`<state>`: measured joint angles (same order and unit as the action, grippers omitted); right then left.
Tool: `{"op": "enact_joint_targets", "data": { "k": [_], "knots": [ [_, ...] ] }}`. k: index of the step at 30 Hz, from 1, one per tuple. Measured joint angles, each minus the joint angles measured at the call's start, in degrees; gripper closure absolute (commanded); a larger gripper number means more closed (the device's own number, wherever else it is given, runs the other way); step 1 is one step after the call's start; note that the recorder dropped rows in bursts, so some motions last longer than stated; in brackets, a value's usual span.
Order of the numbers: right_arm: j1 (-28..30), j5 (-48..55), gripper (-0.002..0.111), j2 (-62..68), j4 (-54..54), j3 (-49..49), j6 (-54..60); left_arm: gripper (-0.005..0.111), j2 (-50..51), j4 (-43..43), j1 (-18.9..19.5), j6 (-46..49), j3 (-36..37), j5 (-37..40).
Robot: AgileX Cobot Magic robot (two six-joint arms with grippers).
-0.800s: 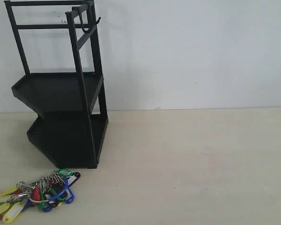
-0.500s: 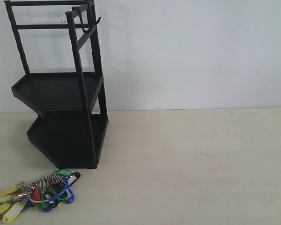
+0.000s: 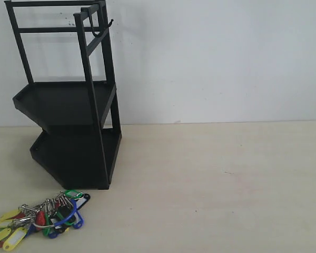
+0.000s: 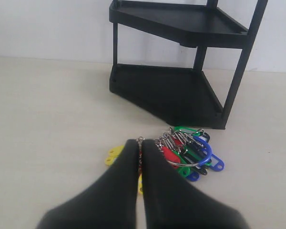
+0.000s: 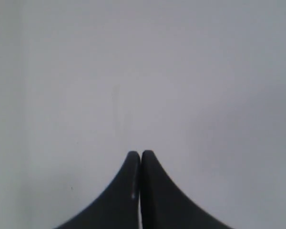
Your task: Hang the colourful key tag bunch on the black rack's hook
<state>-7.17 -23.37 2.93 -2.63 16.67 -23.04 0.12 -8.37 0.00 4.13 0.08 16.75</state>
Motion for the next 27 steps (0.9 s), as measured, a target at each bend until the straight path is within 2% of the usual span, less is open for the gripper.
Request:
{"op": "enact_joint_targets", "data": {
  "k": [6,9,11,13,22,24,27],
  "knots": [
    [0.0,33.0,0.108,15.0,-1.2,17.0,-2.1,0.102,0.0,0.0,0.0,0.0,0.0,0.0],
    [0.0,56.2,0.108,26.4,2.0,21.9,-2.1,0.102,0.0,0.0,0.0,0.0,0.0,0.0],
    [0.0,62.0,0.108,30.4,2.6,22.1,-1.9,0.102,0.0,0.0,0.0,0.0,0.0,0.0],
    [0.0,64.8,0.108,33.8,3.2,22.1,-1.9,0.102,0.0,0.0,0.0,0.0,0.0,0.0],
    [0.0,64.6,0.108,39.6,4.1,22.2,1.0,0.102,0.0,0.0,0.0,0.0,0.0,0.0],
    [-0.1,64.5,0.108,40.1,9.6,22.2,8.1,0.102,0.0,0.0,0.0,0.0,0.0,0.0],
    [-1.7,65.7,0.108,42.7,27.6,22.3,24.5,0.102,0.0,0.0,0.0,0.0,0.0,0.0]
  ]
}}
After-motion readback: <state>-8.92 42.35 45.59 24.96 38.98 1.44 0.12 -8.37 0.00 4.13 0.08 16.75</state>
